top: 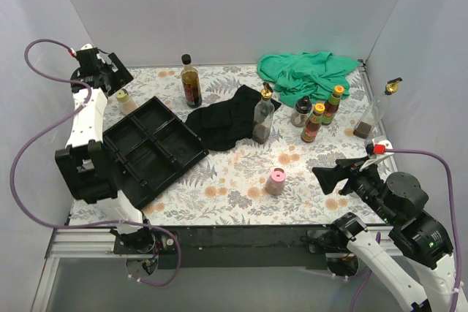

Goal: Organize the condiment bottles
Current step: Pick up the bottle from the corner of the board.

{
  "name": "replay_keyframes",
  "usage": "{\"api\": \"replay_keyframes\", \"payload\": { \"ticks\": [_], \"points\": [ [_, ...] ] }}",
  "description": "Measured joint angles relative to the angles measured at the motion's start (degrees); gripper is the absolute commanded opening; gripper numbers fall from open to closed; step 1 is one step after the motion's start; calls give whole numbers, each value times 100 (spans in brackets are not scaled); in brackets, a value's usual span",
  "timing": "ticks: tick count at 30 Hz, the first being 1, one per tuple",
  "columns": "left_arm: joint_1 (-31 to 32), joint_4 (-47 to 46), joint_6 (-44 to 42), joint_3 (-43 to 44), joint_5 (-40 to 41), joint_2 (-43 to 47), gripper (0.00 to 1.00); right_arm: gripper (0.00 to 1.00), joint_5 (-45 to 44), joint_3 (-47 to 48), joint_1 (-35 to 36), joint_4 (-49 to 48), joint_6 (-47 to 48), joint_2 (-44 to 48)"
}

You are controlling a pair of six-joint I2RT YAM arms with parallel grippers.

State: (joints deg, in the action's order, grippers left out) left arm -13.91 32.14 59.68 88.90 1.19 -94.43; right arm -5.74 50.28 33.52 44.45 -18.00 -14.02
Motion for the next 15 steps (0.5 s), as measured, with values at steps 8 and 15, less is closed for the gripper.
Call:
{"api": "replay_keyframes", "payload": {
  "ticks": [8, 15],
  "points": [
    [0, 144, -31, 761, 739, -1714, 88, 89, 13, -212, 0, -50, 20, 61],
    [11, 199, -33, 1027, 1045, -2411, 83, 89, -11, -356, 0, -173, 44, 70]
  ]
}}
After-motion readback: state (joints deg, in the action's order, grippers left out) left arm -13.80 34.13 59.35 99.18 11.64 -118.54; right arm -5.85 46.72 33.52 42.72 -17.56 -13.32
